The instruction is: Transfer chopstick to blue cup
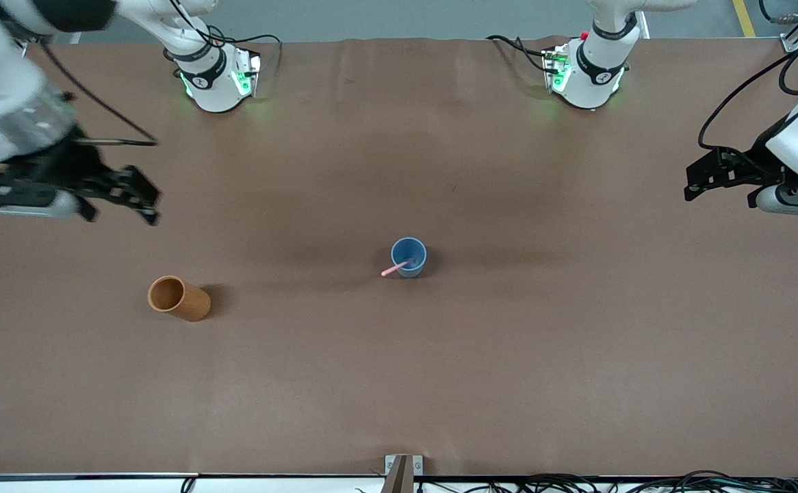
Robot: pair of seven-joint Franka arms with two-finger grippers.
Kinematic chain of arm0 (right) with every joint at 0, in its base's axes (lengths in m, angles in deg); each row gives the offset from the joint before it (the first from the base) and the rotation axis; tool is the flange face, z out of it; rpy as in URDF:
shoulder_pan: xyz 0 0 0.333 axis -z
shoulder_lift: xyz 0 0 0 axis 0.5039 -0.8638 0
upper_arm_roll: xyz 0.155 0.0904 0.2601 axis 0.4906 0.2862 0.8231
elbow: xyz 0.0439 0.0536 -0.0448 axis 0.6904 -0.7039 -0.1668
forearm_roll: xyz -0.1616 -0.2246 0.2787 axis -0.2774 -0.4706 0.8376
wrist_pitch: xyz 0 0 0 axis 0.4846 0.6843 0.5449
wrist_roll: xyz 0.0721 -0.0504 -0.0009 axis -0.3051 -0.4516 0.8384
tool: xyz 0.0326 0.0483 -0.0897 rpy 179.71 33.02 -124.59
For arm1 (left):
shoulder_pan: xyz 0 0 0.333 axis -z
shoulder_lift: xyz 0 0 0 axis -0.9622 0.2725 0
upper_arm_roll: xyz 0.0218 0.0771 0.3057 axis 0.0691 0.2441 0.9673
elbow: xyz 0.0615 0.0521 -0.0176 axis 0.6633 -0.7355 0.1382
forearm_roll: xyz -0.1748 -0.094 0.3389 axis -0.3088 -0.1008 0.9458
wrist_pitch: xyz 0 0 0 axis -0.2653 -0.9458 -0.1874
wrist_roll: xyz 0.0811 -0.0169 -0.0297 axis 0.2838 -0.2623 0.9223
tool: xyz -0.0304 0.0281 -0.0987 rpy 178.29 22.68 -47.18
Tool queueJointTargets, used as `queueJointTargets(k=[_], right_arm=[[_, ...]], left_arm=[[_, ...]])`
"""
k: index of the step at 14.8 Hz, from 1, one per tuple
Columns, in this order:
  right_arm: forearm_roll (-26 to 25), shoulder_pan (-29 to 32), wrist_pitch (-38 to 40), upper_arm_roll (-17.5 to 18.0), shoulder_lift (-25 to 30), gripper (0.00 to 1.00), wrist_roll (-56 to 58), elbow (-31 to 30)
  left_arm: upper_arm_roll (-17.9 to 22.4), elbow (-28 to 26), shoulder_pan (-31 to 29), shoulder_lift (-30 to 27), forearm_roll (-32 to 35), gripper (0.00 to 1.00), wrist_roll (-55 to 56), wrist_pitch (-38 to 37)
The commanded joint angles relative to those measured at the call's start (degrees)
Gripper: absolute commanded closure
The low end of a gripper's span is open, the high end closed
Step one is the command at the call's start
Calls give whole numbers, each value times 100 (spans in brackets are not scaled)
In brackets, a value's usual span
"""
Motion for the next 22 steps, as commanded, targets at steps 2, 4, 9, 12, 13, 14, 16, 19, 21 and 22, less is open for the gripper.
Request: queueJointTargets(k=[2, 4, 9, 12, 13, 14, 16, 19, 21, 22], right_arm=[[132, 61, 605, -573, 337, 0, 857, -259], [132, 70, 931, -863, 390, 0, 1201, -250], [159, 52, 1221, -1260, 373, 0, 1738, -66], [474, 52, 1441, -1382, 382, 0, 1747, -57], [527, 43, 1451, -1426, 390, 0, 1756, -65], [528, 52, 1442, -1462, 382, 0, 1756, -65], [528, 52, 1407, -1497, 382, 0, 1756, -65], [431, 26, 1381, -1488, 373, 0, 1756, -57], [431, 26, 1328, -1488, 373, 0, 1765, -57], [440, 26, 1284, -1488, 373, 0, 1765, -57]], left_arm=[[-28, -84, 4, -115, -93, 0, -16, -33], [24, -93, 154, -115, -66, 0, -42, -33], [262, -102, 304, -124, -40, 0, -77, -33], [262, -84, 295, -106, -40, 0, -60, -33], [262, -84, 286, -106, -31, 0, -68, -33], [262, -84, 286, -106, -31, 0, -68, -33], [262, -84, 286, -97, -31, 0, -24, -33], [262, 73, 277, -10, -48, 0, -42, -33], [262, 92, 277, 8, -48, 0, -60, -33], [271, 92, 269, 17, -66, 0, -77, -33]])
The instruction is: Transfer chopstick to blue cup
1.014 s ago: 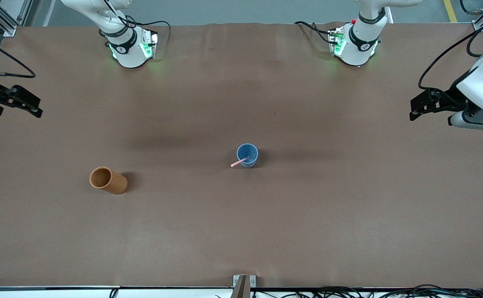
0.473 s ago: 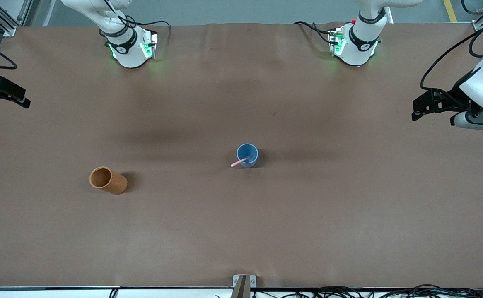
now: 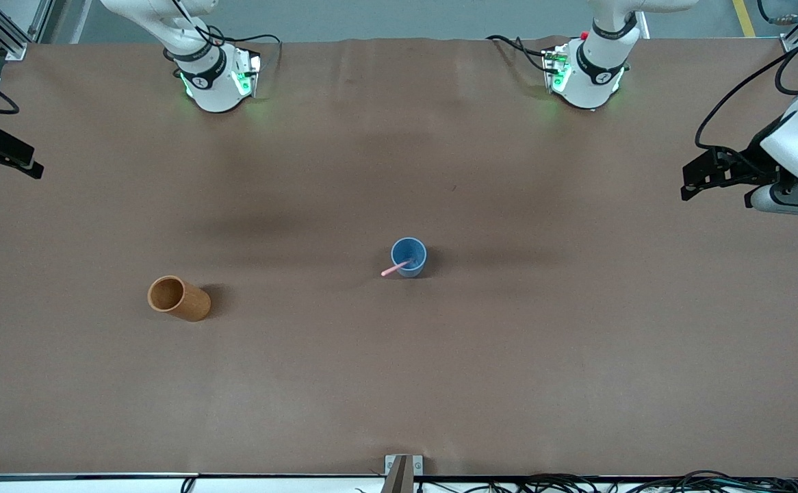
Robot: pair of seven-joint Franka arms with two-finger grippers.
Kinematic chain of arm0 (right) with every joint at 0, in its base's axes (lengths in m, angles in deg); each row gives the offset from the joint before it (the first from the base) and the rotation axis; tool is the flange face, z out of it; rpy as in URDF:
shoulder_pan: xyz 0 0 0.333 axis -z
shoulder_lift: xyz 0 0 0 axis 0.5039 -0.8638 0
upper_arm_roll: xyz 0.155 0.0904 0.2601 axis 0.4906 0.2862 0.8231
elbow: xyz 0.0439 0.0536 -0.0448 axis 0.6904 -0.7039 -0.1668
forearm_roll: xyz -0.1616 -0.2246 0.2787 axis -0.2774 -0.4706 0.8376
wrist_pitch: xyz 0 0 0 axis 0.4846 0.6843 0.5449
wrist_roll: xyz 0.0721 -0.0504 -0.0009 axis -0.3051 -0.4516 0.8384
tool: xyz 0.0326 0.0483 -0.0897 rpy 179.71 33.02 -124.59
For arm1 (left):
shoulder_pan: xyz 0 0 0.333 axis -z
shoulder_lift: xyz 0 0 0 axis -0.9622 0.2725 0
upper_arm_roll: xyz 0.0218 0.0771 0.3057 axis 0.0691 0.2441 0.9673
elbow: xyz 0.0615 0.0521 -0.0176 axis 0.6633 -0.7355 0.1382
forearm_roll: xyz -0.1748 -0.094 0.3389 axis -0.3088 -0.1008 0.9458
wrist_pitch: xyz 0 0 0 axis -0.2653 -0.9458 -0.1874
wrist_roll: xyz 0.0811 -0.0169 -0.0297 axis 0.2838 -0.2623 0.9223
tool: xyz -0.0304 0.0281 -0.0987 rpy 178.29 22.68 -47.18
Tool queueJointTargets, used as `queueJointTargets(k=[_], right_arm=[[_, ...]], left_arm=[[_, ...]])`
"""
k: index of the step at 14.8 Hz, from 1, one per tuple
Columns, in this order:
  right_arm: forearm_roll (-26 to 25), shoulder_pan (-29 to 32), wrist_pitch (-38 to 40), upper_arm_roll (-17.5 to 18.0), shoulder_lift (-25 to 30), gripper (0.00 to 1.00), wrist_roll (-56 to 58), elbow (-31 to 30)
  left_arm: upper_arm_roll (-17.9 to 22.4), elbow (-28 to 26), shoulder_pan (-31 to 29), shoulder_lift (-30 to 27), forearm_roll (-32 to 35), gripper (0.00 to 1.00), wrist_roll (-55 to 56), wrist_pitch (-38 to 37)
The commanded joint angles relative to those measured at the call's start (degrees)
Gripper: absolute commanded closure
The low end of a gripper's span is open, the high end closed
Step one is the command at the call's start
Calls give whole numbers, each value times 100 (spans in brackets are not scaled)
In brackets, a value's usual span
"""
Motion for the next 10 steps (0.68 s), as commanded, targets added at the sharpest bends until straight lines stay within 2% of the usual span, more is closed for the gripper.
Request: queueJointTargets(k=[1, 10], right_arm=[[43, -17, -103, -22, 106, 0, 77, -62], [43, -35, -270, -4, 98, 0, 77, -71]], left_arm=[[36, 90, -5, 15, -53, 0, -74, -35], [28, 81, 4, 15, -62, 0, -21, -35]])
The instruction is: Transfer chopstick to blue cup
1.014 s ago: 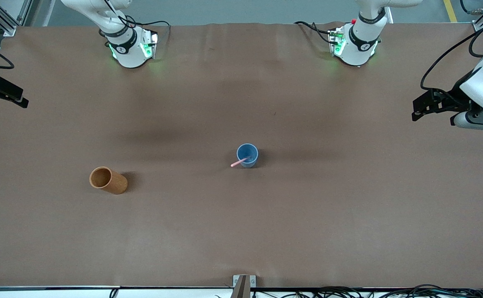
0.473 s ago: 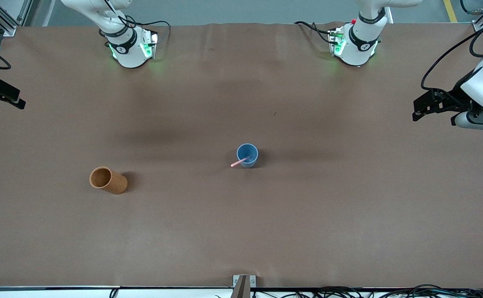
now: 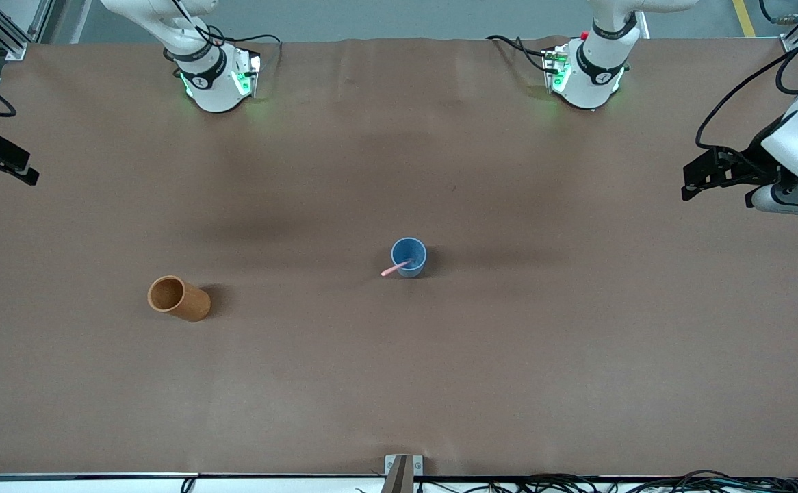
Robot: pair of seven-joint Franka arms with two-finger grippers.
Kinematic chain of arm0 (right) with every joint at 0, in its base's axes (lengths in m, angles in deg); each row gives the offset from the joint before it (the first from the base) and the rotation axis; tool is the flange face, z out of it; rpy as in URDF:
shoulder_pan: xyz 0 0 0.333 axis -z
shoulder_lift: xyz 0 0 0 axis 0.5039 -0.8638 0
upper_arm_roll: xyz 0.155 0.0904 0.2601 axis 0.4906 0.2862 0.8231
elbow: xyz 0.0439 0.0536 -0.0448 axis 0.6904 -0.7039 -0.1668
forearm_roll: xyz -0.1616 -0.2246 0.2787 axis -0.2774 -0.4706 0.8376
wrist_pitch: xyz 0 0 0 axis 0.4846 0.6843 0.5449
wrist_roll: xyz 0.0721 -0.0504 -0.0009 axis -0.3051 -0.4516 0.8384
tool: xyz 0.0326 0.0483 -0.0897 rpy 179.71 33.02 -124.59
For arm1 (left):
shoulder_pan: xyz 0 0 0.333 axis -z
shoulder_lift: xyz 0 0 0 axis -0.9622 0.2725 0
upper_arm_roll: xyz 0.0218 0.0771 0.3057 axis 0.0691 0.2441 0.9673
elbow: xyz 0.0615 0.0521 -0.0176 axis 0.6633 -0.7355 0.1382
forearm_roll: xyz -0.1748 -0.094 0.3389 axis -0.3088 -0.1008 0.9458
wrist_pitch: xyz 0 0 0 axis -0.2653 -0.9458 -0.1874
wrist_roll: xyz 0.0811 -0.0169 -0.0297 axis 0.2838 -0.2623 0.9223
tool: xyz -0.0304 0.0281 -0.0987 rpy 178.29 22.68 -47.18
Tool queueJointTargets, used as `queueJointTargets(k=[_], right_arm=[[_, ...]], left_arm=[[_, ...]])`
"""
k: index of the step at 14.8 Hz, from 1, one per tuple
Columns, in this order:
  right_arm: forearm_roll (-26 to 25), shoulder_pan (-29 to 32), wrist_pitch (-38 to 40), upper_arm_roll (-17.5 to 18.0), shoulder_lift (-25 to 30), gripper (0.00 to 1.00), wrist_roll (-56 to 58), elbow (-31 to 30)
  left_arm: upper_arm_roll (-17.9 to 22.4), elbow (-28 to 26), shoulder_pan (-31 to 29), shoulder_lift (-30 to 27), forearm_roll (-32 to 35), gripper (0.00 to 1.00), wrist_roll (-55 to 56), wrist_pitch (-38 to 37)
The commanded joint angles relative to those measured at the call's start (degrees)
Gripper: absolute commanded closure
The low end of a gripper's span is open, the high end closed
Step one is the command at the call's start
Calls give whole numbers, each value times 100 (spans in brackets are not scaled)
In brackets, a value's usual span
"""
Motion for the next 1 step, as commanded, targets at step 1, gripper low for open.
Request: queueJointTargets(k=[1], right_arm=[[52, -24, -32, -6, 98, 0, 70, -71]], left_arm=[[33, 80, 4, 15, -62, 0, -38, -35]])
